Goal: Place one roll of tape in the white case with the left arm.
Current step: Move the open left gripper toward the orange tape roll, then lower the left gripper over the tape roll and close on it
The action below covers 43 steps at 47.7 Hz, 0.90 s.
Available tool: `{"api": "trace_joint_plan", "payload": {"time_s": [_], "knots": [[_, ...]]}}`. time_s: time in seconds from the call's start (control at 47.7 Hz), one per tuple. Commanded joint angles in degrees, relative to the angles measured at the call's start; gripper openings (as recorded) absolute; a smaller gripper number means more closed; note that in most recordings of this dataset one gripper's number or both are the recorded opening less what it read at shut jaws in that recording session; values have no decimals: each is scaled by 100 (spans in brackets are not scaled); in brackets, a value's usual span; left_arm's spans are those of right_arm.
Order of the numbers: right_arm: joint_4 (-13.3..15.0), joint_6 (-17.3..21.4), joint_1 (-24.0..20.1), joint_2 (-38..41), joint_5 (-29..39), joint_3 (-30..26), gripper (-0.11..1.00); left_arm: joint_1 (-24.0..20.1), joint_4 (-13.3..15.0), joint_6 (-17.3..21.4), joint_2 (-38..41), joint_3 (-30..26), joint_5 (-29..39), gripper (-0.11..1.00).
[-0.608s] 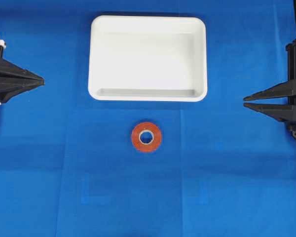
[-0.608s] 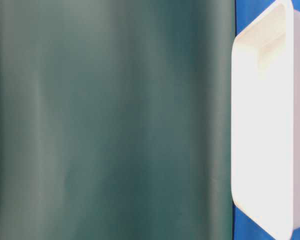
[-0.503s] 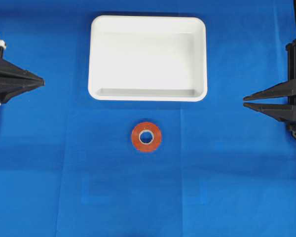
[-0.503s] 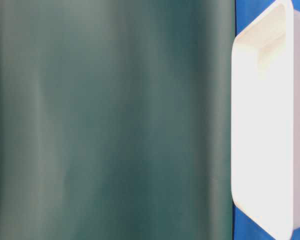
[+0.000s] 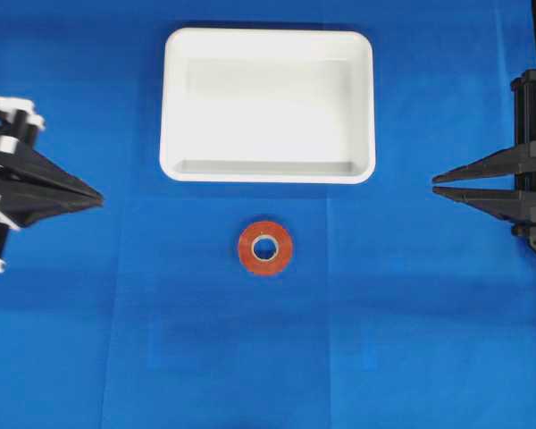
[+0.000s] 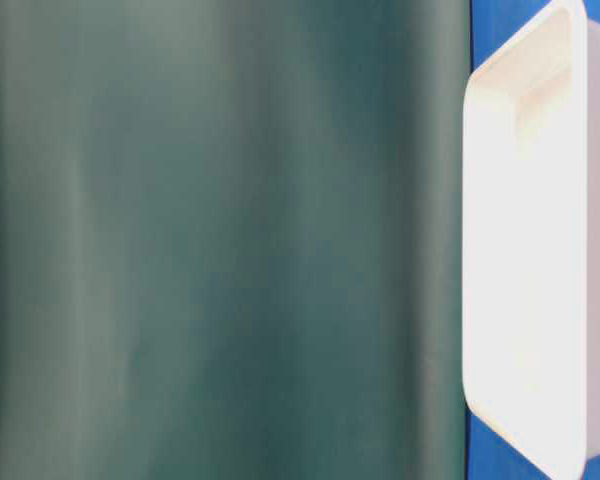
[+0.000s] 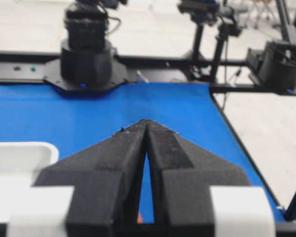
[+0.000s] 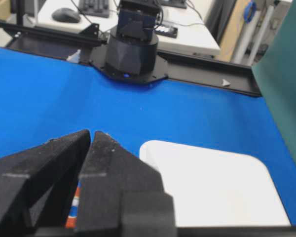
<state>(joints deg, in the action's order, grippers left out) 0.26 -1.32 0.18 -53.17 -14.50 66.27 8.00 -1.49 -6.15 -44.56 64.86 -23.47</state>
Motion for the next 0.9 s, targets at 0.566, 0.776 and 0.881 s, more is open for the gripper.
{"api": "trace_joint_plan", "payload": {"time_s": [0.566, 0.776, 0.881], "knots": [[9, -62, 26, 88, 79, -132, -11, 554, -18, -334, 3261, -2145, 378, 87], [0, -70, 26, 97, 264, -123, -11, 554, -18, -439, 4017, -2936, 1661, 87], [0, -70, 26, 97, 299, -114, -11, 536, -18, -439, 4386, -3252, 2109, 87]]}}
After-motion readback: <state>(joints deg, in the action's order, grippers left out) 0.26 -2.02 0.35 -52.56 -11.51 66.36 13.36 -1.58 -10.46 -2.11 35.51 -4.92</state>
